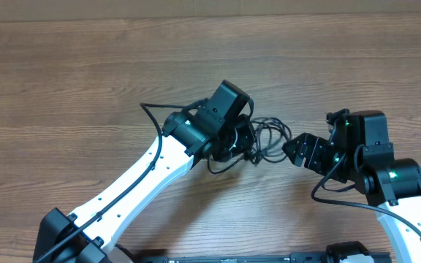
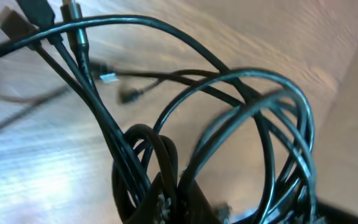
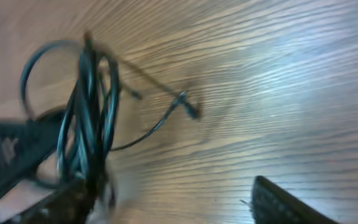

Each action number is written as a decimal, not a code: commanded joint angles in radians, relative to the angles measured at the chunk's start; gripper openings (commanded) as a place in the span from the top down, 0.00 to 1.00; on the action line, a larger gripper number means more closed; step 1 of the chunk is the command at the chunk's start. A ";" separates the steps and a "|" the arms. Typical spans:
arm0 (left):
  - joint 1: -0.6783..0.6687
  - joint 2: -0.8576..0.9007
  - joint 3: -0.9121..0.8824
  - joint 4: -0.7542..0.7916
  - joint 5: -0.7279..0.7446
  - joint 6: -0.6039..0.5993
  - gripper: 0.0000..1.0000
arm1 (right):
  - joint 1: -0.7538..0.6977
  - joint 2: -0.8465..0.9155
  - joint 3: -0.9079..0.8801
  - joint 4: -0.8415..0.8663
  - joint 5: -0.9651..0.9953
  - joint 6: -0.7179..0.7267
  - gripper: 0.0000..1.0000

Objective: Untangle cables

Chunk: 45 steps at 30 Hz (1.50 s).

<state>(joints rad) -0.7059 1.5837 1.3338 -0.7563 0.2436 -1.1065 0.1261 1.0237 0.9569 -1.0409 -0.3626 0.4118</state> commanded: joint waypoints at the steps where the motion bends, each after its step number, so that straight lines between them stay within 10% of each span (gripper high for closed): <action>1: 0.004 -0.018 0.010 -0.013 -0.257 0.030 0.96 | -0.003 -0.012 0.006 0.043 -0.187 -0.027 0.25; 17: -0.200 -0.018 0.010 -0.041 -0.589 0.034 0.96 | -0.003 -0.012 0.006 0.143 -0.408 -0.023 0.46; 22: -0.204 -0.018 0.010 -0.032 -0.556 0.037 0.96 | -0.003 -0.012 0.006 0.148 -0.374 -0.014 0.66; 45: -0.204 -0.018 0.010 0.145 -0.269 0.404 0.96 | -0.003 -0.009 0.004 0.111 -0.119 0.043 0.77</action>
<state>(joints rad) -0.9119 1.5837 1.3327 -0.6205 -0.0437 -0.7448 0.1257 1.0237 0.9569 -0.9245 -0.5644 0.4229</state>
